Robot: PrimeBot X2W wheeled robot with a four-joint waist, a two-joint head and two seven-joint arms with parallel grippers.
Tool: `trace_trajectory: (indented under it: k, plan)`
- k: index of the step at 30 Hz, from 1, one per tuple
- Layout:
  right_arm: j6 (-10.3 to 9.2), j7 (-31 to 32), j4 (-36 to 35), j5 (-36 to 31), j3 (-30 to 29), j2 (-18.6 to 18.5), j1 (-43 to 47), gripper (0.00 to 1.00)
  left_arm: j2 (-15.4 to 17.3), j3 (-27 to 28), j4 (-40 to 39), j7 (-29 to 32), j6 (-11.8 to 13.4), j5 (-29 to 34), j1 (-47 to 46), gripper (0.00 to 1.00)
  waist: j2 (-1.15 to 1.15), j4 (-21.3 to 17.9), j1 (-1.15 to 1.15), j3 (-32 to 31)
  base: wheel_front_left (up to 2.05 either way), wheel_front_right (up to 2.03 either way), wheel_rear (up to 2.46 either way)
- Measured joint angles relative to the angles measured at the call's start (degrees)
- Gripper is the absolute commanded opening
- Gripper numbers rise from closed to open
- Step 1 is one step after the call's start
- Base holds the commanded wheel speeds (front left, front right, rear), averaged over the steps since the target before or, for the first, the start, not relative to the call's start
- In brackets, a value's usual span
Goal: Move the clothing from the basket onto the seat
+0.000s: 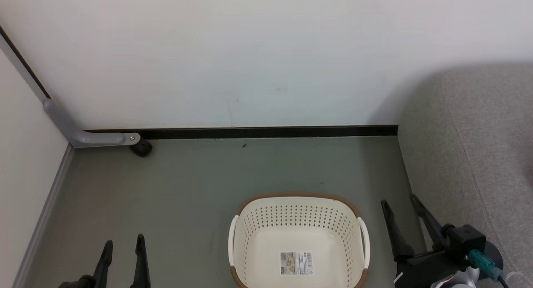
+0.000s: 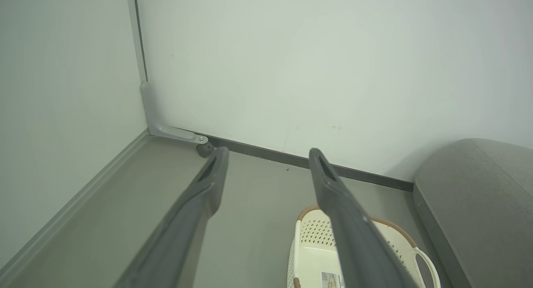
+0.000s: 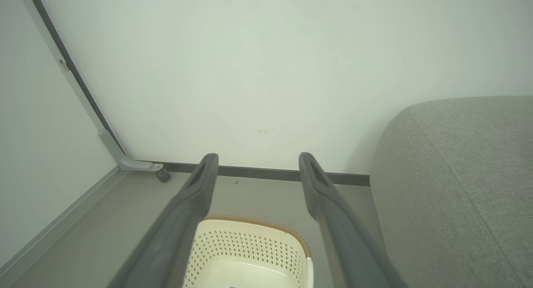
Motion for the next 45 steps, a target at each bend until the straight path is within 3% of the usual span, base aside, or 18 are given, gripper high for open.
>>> trace_trajectory:
  k: [7,8,18,45]
  plan:
    - [-0.01,0.00,-0.03,0.01,-0.01,0.15,0.93,1.00,-0.34,0.20,-0.42,-0.09,0.00,0.43,-0.01,1.00,0.00,-0.52,0.01,-0.63,0.00,0.00,0.00]
    - [0.00,0.00,-0.03,0.02,-0.01,0.18,0.97,0.00,-0.27,0.18,-0.42,-0.09,0.00,0.46,-0.01,0.00,0.00,-0.64,0.01,-0.68,0.00,0.00,0.00]
    - [-0.01,0.87,3.25,2.19,-0.56,0.45,3.48,0.00,-2.52,0.42,2.79,1.22,-0.62,-1.81,1.14,0.00,0.00,-0.90,0.01,-0.70,0.00,0.00,0.00]
    - [0.00,7.14,1.76,25.65,-5.87,0.81,3.13,0.00,-5.34,5.10,4.10,7.15,-3.75,-17.36,-0.87,0.00,0.00,-2.54,0.02,-0.77,0.00,0.00,0.00]
